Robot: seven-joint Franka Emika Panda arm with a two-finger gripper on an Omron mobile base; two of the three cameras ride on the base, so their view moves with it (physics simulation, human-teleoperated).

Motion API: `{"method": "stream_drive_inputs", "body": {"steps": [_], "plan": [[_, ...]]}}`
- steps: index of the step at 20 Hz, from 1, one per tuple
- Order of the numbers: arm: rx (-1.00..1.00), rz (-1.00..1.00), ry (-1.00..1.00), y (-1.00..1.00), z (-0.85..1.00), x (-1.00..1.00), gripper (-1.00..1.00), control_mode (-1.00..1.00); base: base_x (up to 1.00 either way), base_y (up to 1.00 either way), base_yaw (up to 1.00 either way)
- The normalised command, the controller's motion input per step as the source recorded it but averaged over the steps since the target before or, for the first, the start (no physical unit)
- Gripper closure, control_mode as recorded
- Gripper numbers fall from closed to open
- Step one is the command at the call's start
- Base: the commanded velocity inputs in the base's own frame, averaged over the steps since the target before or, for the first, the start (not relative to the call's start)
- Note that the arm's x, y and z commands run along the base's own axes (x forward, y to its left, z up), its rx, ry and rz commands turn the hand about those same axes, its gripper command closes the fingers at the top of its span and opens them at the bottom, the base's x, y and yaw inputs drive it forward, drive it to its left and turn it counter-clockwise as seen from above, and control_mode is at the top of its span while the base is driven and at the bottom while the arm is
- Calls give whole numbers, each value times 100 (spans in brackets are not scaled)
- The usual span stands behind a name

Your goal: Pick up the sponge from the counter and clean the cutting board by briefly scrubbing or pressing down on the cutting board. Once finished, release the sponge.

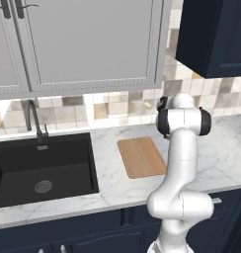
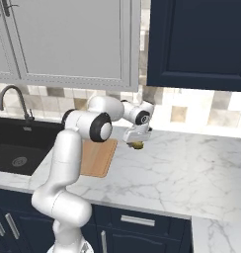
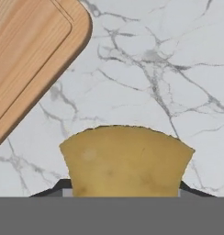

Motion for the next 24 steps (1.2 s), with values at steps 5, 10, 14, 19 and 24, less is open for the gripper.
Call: {"method": "stream_drive_inputs", "body": {"steps": [5,10,14,19,24], "plan": [[-3,0,1,0,-45,-59,-100,-100,0,0,0],[0,0,0,0,-17,-47,-100,-100,0,0,0],[0,-6,0,0,13,-23,-100,-100,0,0,0],[0,-10,0,0,50,-19,-100,-100,0,0,0],[0,-8,0,0,51,-36,-100,-100,0,0,0]]}}
